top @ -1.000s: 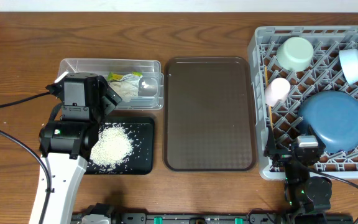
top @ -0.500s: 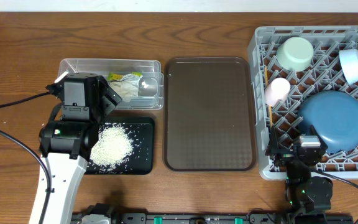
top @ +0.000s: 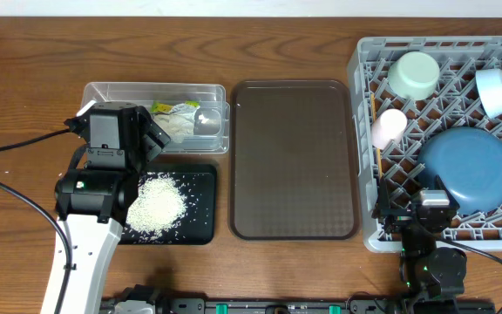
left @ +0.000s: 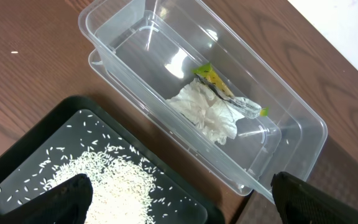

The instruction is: Sort waste into correct bins and load items into the dishwasher rack

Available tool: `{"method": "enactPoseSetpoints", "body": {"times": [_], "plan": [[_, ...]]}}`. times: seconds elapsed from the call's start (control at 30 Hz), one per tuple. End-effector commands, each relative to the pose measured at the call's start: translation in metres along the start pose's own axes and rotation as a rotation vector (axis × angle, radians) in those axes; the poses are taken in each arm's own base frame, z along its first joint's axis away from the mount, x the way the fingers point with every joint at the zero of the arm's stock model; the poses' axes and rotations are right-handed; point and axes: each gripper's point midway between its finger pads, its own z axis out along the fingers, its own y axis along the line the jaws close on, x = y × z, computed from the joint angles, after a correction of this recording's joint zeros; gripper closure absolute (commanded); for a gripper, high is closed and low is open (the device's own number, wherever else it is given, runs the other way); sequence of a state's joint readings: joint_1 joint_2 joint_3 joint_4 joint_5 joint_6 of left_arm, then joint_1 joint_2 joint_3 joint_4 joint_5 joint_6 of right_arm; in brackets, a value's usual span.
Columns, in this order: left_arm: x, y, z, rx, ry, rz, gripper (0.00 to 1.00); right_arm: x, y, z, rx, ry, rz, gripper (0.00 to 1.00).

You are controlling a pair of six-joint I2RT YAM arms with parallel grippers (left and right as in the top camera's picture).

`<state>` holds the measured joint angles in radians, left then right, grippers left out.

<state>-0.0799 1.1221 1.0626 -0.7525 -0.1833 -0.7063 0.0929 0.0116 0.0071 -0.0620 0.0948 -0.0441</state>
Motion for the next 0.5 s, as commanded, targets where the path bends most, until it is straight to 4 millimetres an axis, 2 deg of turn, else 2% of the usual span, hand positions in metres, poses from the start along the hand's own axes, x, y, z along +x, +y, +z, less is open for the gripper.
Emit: {"method": "enactPoseSetpoints", "body": {"times": [0.0, 0.47], "plan": [[-0.0017, 0.0032, 0.0008, -0.015, -0.007, 0.003, 0.05, 0.0, -0.0052, -0.0003, 0.028, -0.002, 0.014, 0.01], [-0.0017, 0.0032, 0.0008, -0.015, -0.007, 0.003, 0.05, 0.0, -0.0052, -0.0003, 0.028, -0.002, 0.014, 0.01]]}}
